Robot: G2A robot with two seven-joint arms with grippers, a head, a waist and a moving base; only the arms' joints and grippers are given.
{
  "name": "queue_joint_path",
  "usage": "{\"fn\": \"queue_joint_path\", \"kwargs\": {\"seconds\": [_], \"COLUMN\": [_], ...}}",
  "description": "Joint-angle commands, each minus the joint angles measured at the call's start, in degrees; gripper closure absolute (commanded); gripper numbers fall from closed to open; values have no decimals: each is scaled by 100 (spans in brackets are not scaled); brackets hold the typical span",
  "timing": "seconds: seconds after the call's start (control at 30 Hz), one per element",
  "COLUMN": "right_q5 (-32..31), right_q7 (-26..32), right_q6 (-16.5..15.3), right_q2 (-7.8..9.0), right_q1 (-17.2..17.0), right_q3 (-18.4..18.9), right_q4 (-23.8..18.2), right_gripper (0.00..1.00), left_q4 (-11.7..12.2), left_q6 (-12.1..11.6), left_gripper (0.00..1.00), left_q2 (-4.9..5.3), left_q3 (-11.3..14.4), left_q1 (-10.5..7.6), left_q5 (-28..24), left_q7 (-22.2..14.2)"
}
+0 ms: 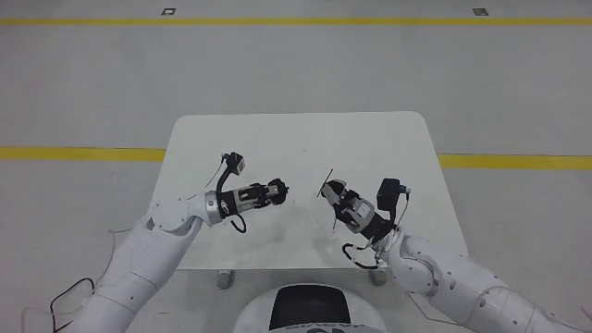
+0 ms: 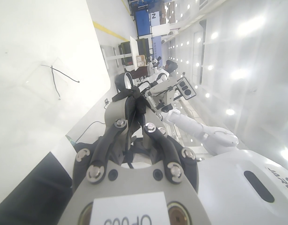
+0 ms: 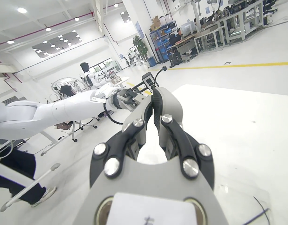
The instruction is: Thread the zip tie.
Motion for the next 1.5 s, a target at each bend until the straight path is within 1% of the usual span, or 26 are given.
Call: {"fn": "queue_joint_path", "kwargs": {"seconds": [0.0,0.07,0.2,0.3,0.4,0.6,0.8,0.9,1.17,1.23,1.3,1.33,1.47], "right_q5": [-69,-134,-219,-198,-138,-16,74,114,128,131,123,110,56], "right_q7": [-221,-411,-748,-932,-1058,-1229,-1389,-1383,-1383,-1335,-1247,-1217,-1165], "right_q6": [2,2,2,2,2,2,2,2,2,27,71,79,44], "right_q2": [-44,-98,-202,-280,-352,-466,-566,-608,-615,-619,-637,-649,-700], "right_q1": [-50,-79,-75,-5,97,308,512,612,631,619,568,533,425], "right_q3": [-25,-75,-257,-412,-558,-806,-1089,-1235,-1259,-1241,-1158,-1103,-943], "right_q4": [67,135,290,446,596,814,964,1023,1035,1020,968,961,978], "right_gripper": [100,100,100,100,100,100,100,100,100,100,100,100,100], "left_q4": [-137,-232,-383,-451,-466,-437,-413,-406,-404,-426,-423,-430,-462], "left_q6": [0,0,0,0,0,0,0,0,0,12,0,0,0], "left_gripper": [100,100,100,100,100,100,100,100,100,100,100,100,100], "left_q2": [-12,-29,-85,-144,-211,-338,-462,-516,-521,-528,-530,-535,-543], "left_q3": [-62,-138,-215,-217,-195,-223,-328,-384,-388,-352,-314,-302,-259], "left_q1": [186,339,567,686,761,832,895,922,923,928,936,952,971], "left_q5": [44,88,197,284,340,355,422,432,429,423,425,401,435], "left_q7": [157,263,390,442,477,490,478,407,385,521,618,724,901]}}
